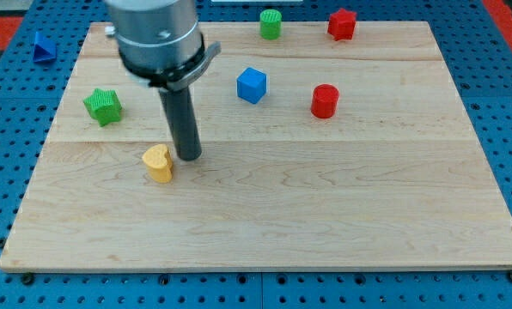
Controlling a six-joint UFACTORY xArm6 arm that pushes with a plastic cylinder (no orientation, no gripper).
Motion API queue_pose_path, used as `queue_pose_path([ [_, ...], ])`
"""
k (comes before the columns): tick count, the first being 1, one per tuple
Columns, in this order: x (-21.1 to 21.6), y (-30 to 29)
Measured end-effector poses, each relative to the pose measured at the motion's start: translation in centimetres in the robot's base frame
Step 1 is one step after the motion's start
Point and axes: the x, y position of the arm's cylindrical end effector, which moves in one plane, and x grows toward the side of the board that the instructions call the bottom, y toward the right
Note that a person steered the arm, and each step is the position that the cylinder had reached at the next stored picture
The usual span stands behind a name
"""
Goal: Move the yellow heart towards the bottom center
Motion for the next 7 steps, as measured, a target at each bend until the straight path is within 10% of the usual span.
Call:
queue_pose_path([
  [3, -0.7, -9.5],
  [7, 2.7, 2.4],
])
